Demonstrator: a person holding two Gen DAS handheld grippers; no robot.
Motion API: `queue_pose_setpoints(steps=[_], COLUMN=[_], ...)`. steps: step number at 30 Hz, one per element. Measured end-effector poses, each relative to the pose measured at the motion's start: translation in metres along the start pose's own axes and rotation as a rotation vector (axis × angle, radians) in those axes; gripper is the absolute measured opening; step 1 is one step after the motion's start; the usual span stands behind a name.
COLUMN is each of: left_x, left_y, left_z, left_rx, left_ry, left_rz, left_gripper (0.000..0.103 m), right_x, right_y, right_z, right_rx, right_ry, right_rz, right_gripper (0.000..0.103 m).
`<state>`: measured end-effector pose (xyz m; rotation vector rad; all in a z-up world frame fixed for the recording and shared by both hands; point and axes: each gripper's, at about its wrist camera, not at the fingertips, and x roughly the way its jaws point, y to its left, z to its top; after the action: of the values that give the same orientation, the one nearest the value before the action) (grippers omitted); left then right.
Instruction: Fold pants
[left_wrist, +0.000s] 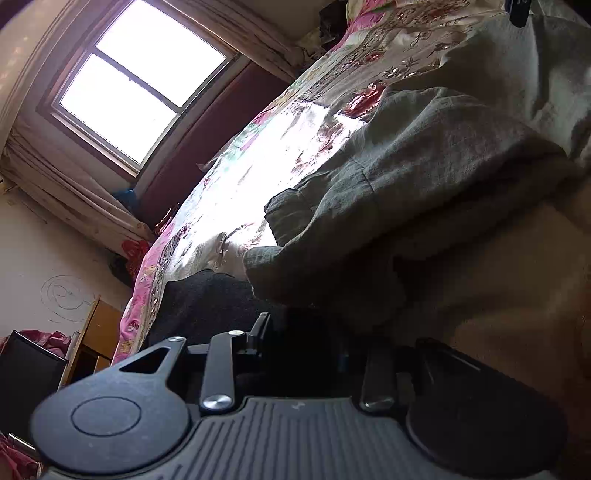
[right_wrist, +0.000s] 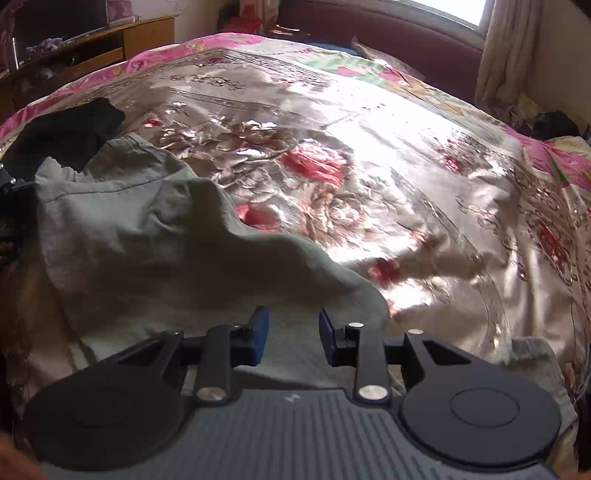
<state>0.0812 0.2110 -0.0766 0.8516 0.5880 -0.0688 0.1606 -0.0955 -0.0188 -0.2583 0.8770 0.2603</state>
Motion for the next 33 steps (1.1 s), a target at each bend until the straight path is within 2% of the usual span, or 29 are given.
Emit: queue_pose_setpoints(steps=[5,6,9,12,15,17,20,23,26,32,33], left_x=[-0.031,-0.036,-0.052,-0.062,-0.065,-0.064,-0.073,-0.074,-0.076,-0.073,-0.073], left_y=[-0.001,-0.004,-0.021,-0.041,-0.06,-0.069,-0.092,-0.114,-0.123,-0.133,-0.135], left_z=[0.032,0.046,0.079,0.105,0.128,0.143,0.156,0.164,0.167,0.18,0.182], left_rx=[0.012,0.005,-0.006,0.022,-0.029,-0.052,-0.018,0.004,0.004,-0.022,-0.021], left_ry=[-0.045,-0.074,-0.145,-0.207,-0.249,-0.259,-0.325,-0.334,-0.334,-0.334,-0.333], left_rz=[0.007,-0.002,-0.05,-0.1,-0.246,-0.342,-0.426,-0.467,-0.511,-0.556,-0.562], left_gripper=[0.051,0.052,0.056,0.057,0.057,0.057,0.057,0.057,0.057,0.057,0.057], right_x=[-0.032,-0.034,-0.034,-0.032,-0.028,-0.029,-0.032,-0.029,-0.021,0.008,0.011], right_y=[-0.098,-0.115,-0.151,-0.165,-0.179,-0.187,-0.199,-0.214,-0.232,-0.247,-0.249], right_z=[-0.041,-0.046,-0.057,-0.054,-0.046,-0.047,-0.066,-0.091,-0.109,-0.117,-0.118], right_rx=[0.28,0.342,0.483,0.539,0.582,0.597,0.657,0.723,0.825,0.935,0.939], right_ry=[0.005,0.01,-0.001,-0.015,-0.047,-0.053,-0.044,-0.018,-0.013,-0.059,-0.064], right_rz=[-0.168,-0.183,-0.15,-0.125,-0.096,-0.135,-0.144,-0.208,-0.173,-0.093,-0.092], right_gripper=[0.032,0.032,0.033,0.035,0.036,0.036,0.037,0.037,0.038,0.039,0.032])
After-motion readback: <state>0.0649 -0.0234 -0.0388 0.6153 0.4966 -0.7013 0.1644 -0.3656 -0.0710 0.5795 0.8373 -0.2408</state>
